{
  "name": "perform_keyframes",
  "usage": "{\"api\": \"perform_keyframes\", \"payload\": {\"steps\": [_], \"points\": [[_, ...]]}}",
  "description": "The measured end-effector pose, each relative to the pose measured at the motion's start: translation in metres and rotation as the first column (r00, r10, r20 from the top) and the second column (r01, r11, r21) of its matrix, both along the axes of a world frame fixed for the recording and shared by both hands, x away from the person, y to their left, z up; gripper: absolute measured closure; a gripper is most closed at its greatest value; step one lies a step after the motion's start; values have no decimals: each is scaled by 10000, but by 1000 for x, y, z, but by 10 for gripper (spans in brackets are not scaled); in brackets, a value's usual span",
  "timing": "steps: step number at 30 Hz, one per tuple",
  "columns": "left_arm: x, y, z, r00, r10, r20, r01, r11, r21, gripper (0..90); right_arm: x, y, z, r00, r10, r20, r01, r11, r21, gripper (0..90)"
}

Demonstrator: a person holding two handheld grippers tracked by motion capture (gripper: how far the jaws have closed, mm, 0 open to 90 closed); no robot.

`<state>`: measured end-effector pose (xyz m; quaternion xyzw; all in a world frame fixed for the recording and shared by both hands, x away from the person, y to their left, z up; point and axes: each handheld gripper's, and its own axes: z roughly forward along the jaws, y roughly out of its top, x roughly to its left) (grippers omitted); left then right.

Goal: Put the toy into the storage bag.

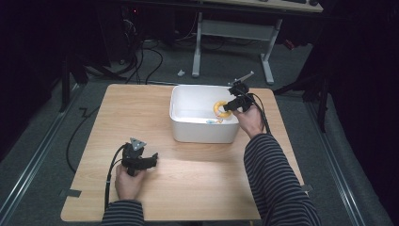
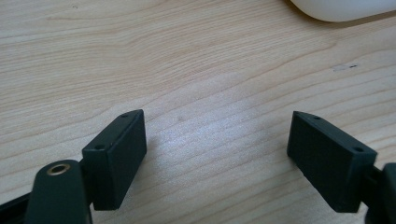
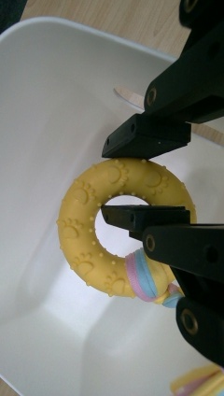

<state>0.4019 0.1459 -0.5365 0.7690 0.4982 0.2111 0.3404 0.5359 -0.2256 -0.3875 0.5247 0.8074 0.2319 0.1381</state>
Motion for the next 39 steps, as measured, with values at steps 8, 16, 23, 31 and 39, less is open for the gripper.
{"api": "perform_keyframes", "payload": {"steps": [8,16,23,31,39], "points": [[0,0,0,10000,-3,-4,3,10000,-4,200,-14,2,5,9991,414,34,-414,9991,-29,674],[0,0,0,10000,9,7,-9,10000,-14,201,-21,-2,6,9985,552,-27,-551,9983,170,673],[0,0,0,10000,-8,-7,8,10000,12,201,-23,-1,2,9977,643,-192,-640,9978,142,671],[0,0,0,10000,-4,-10,4,10000,24,202,-24,-3,4,9967,806,-137,-797,9952,572,544],[0,0,0,10000,7,3,-7,10000,9,204,-39,-11,16,9941,791,738,-847,9935,757,478]]}}
